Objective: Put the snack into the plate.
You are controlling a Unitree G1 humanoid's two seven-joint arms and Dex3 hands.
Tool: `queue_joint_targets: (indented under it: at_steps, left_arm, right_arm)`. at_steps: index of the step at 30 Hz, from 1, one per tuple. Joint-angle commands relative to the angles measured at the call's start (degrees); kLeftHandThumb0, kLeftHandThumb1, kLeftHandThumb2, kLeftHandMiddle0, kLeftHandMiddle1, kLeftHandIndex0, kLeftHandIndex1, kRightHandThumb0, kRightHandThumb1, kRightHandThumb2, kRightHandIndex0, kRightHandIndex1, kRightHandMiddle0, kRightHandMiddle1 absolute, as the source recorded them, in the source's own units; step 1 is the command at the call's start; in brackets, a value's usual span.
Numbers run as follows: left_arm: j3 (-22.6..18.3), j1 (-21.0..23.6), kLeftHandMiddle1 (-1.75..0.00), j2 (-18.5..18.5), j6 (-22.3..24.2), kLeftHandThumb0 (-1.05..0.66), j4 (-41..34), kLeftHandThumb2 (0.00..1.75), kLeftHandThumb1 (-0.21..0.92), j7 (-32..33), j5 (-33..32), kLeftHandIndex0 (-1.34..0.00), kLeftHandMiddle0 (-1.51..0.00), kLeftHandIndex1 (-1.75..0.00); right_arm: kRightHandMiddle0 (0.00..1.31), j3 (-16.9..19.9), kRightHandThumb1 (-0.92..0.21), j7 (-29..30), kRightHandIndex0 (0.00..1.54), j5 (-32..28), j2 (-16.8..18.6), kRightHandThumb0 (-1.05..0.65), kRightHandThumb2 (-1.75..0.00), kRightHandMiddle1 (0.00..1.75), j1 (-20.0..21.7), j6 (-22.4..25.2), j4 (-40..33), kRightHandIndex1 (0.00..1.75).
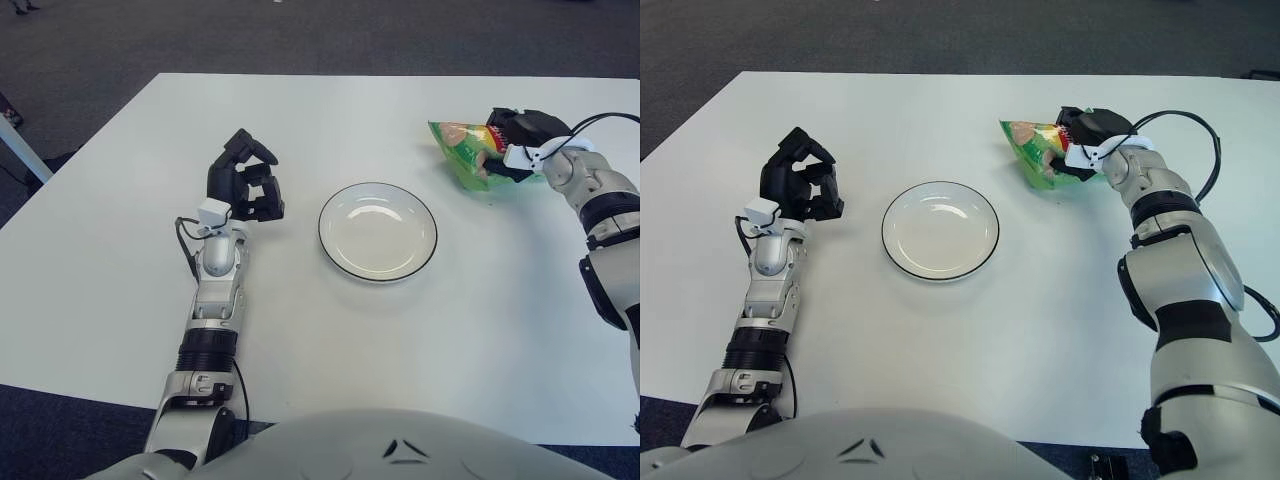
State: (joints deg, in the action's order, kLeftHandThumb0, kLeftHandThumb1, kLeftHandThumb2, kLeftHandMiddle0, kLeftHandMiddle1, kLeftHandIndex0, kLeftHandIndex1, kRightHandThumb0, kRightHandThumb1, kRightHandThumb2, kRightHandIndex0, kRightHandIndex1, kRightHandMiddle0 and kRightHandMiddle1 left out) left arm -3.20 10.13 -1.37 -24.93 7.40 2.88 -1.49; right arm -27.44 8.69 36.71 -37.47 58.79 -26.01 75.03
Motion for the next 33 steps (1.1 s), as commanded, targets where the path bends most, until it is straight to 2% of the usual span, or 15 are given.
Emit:
queue_joint_targets:
  at_steps: [1, 9, 17, 21, 28, 33]
  left_arm:
    - [0.5, -10.1, -1.75, 2.5, 1.2, -0.51, 4.6, 1.41, 0.24, 1.1, 0.7, -0.68, -1.37, -1.75]
    - [0.6, -9.9, -1.75, 3.0, 1.5, -0.52, 4.6, 1.42, 0.23, 2.5, 1.4, -0.68, -1.37, -1.75]
    - [0.5, -9.8, -1.75, 3.2, 1.9, -0.51, 4.7, 1.41, 0.24, 3.7, 1.7, -0.68, -1.37, -1.75]
    - [0.5, -9.4, -1.75, 2.7, 1.7, -0.52, 5.4, 1.42, 0.24, 3.2, 1.4, -0.68, -1.37, -1.75]
    - [0.3, -8.9, -1.75, 2.8, 2.1, -0.53, 6.1, 1.44, 0.21, 3.7, 1.7, -0.70, -1.37, -1.75]
    - [0.4, -8.8, -1.75, 2.8, 3.0, -0.53, 6.1, 1.45, 0.21, 4.4, 2.3, -0.71, -1.37, -1.75]
  right_arm:
    - [0.64, 1.2, -0.04, 0.5, 0.86, -1.1, 0.5, 0.00, -1.56, 1.75, -4.1, -2.4, -0.4, 1.52]
    - [0.61, 1.6, -0.04, 4.4, 0.84, -0.2, 0.9, 0.00, -1.59, 1.75, -4.0, -2.8, -0.6, 1.62]
    - [0.59, 1.3, -0.07, 6.7, 0.80, 1.0, 0.5, 0.00, -1.59, 1.75, -1.0, -2.5, -1.9, 1.68]
    - [0.57, 3.7, -0.08, 6.5, 0.78, -1.2, 0.2, 0.00, -1.58, 1.75, 0.5, -3.5, -5.7, 1.70]
    - [0.60, 6.4, -0.05, 6.8, 0.81, -2.4, -0.2, 0.00, -1.62, 1.75, 0.5, -4.2, -9.8, 1.71]
    - [0.61, 8.8, -0.04, 4.4, 0.82, -4.2, -0.3, 0.00, -1.63, 1.75, 0.7, -4.1, -14.5, 1.70]
